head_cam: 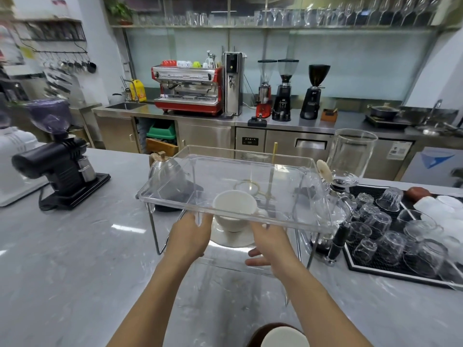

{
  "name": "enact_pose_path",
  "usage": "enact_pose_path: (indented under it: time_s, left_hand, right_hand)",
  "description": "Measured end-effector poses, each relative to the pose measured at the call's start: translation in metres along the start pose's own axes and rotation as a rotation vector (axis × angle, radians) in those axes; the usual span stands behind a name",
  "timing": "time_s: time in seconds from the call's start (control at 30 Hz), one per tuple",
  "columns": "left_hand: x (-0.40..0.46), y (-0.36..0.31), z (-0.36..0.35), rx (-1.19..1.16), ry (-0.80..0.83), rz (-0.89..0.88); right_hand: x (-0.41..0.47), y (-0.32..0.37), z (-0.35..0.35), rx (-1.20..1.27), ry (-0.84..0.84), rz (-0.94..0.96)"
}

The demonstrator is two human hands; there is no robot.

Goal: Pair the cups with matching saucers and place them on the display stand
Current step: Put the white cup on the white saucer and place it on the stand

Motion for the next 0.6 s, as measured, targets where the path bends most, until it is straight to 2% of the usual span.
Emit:
enact_pose_path:
  time_s: [0.13, 0.23, 0.3, 0.4, 0.5, 0.6]
  left_hand:
    - [-0.023, 0.005, 0.007, -0.050, -0.040, 0.025]
    - [-0.047, 0.009, 0.008, -0.159, -0.050, 0.009]
    - [-0.071, 0.010, 0.005, -0.231, -0.050, -0.010]
    - [-0.099, 0.018, -0.002, -0.307, -0.043, -0.043]
    - [-0.125, 0.028, -0.010, -0.328, 0.011, -0.036]
    - [-0.146, 0.039, -0.020, -0.337, 0.049, 0.006]
  right_hand:
    - [-0.023, 0.001, 0.005, -0.036, -0.008, 0.023]
    - [-0.039, -0.006, 0.008, -0.241, -0.034, 0.184]
    - [-0.058, -0.012, 0.010, -0.415, 0.010, 0.250]
    - [-0.080, -0.022, 0.020, -0.542, 0.075, 0.319]
    - [-0.098, -0.033, 0.038, -0.599, 0.157, 0.336]
    - [-0.110, -0.042, 0.062, -0.567, 0.165, 0.310]
Point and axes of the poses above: each hand's wrist, its own x-axis towards the middle knuckle, its own z-axis out of the back of the hand, y = z × x, the point moved 1 cm from there along x, towards the middle knuckle, and after that the axes turned 9 degrees about x, right-handed, at the moved point
